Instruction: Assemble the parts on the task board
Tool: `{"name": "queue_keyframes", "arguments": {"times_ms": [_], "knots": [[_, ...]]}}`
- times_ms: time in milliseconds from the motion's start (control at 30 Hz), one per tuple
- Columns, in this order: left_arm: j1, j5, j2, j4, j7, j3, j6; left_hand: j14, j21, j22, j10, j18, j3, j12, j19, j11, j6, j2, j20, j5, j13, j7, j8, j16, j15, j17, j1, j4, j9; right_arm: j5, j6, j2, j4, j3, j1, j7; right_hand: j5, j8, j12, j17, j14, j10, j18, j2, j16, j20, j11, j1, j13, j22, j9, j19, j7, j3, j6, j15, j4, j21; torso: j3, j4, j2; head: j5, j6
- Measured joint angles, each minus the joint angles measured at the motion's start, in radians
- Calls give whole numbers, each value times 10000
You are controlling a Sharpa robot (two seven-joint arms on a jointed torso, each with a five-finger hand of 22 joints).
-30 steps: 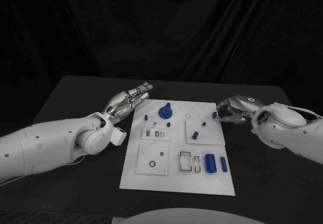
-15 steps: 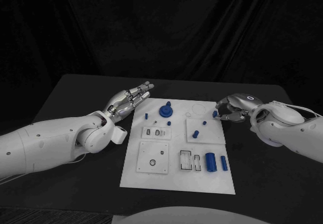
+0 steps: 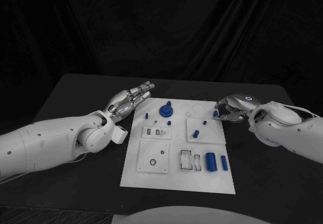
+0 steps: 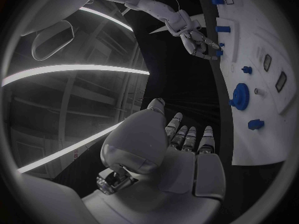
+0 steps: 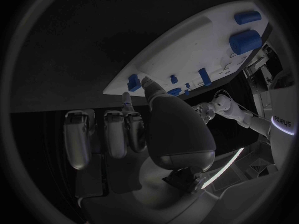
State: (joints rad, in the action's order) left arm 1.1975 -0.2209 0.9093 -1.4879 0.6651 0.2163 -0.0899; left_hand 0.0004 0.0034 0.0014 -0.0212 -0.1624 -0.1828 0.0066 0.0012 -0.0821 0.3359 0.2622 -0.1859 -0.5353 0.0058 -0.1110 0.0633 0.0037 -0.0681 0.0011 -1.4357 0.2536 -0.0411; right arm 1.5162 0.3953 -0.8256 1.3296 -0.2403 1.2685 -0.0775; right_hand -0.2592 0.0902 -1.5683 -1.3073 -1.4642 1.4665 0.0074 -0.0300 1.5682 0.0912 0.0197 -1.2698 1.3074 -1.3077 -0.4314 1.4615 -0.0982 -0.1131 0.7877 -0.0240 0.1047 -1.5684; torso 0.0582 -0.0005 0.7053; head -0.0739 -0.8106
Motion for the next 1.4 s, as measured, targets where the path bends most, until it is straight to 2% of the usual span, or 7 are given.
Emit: {"name": "queue_keyframes", "arguments": {"times_ms": [133, 200, 400, 533, 933, 1267, 1400], "knots": [[-1, 0, -7, 8, -6, 0, 11, 0, 0, 0, 0, 0, 0, 0, 0, 0, 0, 0, 0, 0, -1, 0, 0, 0, 0, -2, 0, 0, 0, -1, 7, 57, -50, 0, -21, 23, -107, 38, 0, 0, 0, 0, 0, 0, 0, 0, 0, 0, 0, 0, -66, 0, 0, 0, 0, 0, 0, 0, 0, -6, 0, -1, -21], [-1, 0, -12, 12, -8, 0, 16, 0, 0, 0, 0, 0, 0, 0, 0, 0, 0, 0, 0, 0, -1, 0, 0, 0, 0, -2, 0, 0, 0, -1, 11, 80, -74, 0, -24, 34, -402, 104, 0, 0, 0, 0, 1, 58, 0, 0, 0, -58, 0, 1, -164, 0, -40, 0, 40, 0, 0, 0, 0, -8, 0, -1, -25], [-3, 0, -26, 30, -24, 0, 43, 0, 0, 1, 0, 0, 0, 0, 0, 0, 0, 0, 0, 0, -1, 0, -1, 0, 0, -2, 0, 0, 1, -2, 29, 139, -158, 0, -32, 80, -1174, 105, 0, 0, 0, 0, 2, 67, 0, 0, 0, -67, 0, 1, -363, 0, -6, -186, 149, 0, -93, 0, 0, -9, -1, -4, -26], [-5, 0, -31, 40, -44, 0, 66, 0, 0, 1, 0, 0, 0, 0, -1, 0, 0, 0, 0, 0, -2, 0, -1, 0, 0, -2, 0, 0, 1, -3, 45, 188, -213, 2, -35, 119, -1420, 105, 0, 0, 0, 0, 2, 67, 0, 0, 0, -68, 0, 1, -410, 0, -19, -252, 162, 0, -110, 0, -2, -9, -2, -10, -27], [-8, 0, -58, 58, -85, 0, 125, 0, 0, 1, 1, 0, -1, 0, -1, 1, 0, 0, 1, 0, -2, 0, -2, 0, 1, 2, 0, 1, 2, -5, 83, 254, -290, 4, -37, 184, -1548, 153, 0, 0, 0, 0, 2, 53, 0, 0, 0, -161, 0, 2, -497, 0, 37, -332, 322, 0, -137, 0, 0, -7, -4, 9, -66], [-10, -1, -62, 61, -114, 0, 160, 0, 0, 2, 1, 0, -1, 0, -1, 1, 0, 0, 1, 0, -3, 0, -3, 0, 1, 4, 0, 1, 2, -5, 81, 300, -324, 4, -51, 192, -1584, 195, 0, 0, 0, 0, 2, 49, 0, 0, 0, -164, 0, 3, -537, 0, 14, -403, 417, 0, -207, 0, -1, -7, -4, 3, -69], [-11, -1, -61, 62, -125, 0, 173, 0, 0, 2, 1, 0, -1, 0, -1, 1, 0, 0, 1, 0, -3, 0, -3, 0, 1, 5, 0, 1, 2, -5, 74, 315, -337, 4, -59, 192, -1405, 194, 0, 0, 0, 0, 3, -2, 0, 0, 0, -215, 0, 3, -571, 0, -1, -403, 431, 0, -207, 0, -1, -12, -4, -4, -76]]}}
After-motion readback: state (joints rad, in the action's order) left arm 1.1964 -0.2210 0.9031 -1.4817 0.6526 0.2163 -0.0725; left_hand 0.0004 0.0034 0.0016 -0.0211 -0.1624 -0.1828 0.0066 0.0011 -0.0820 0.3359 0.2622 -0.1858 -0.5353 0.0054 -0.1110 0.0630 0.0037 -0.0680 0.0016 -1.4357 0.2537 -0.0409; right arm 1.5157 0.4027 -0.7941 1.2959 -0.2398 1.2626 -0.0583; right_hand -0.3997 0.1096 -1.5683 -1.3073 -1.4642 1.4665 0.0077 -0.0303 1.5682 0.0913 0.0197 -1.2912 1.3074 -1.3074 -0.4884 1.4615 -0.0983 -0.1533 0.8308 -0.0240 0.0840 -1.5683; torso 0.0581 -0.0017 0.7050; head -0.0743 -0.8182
